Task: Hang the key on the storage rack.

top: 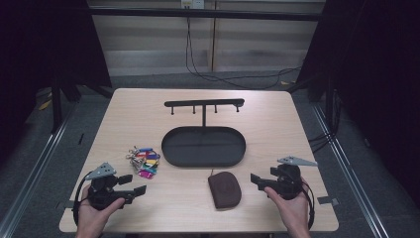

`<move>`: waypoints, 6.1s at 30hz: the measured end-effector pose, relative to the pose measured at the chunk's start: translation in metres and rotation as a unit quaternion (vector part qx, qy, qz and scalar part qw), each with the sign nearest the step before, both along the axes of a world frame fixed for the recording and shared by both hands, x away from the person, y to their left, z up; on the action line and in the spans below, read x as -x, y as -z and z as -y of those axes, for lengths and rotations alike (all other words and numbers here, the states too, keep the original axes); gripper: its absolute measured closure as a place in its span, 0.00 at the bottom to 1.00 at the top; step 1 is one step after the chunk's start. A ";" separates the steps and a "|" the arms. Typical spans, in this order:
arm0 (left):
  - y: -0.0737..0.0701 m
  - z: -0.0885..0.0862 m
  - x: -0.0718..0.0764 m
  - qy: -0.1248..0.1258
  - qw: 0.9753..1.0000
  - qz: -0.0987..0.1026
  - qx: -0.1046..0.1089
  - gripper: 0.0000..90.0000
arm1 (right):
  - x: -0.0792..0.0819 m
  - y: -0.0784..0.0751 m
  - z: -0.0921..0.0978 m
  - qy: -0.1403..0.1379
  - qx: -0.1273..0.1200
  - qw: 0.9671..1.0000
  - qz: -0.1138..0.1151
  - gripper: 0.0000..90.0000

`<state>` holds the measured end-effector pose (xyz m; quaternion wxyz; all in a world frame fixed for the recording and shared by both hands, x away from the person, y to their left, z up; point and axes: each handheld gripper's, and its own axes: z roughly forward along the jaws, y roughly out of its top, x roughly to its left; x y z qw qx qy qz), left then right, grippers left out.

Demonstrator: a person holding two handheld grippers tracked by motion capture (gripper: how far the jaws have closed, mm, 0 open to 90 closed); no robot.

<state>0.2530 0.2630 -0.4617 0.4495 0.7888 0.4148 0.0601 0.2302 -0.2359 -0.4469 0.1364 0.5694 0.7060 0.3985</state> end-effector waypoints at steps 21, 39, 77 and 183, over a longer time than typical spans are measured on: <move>-0.001 0.001 -0.003 -0.001 1.000 -0.001 0.003 0.28 | -0.025 -0.008 -0.036 -0.055 0.001 0.993 -0.101 0.21; 0.000 0.003 -0.006 0.005 1.000 -0.007 -0.003 0.29 | -0.047 0.003 -0.065 -0.101 0.057 0.969 -0.219 0.22; 0.000 0.005 -0.008 0.004 1.000 -0.010 -0.010 0.29 | -0.060 0.025 -0.088 -0.100 0.047 0.950 -0.293 0.27; 0.001 0.004 -0.008 0.000 1.000 -0.016 -0.012 0.28 | -0.079 -0.097 -0.058 -0.088 0.186 0.939 -0.277 0.93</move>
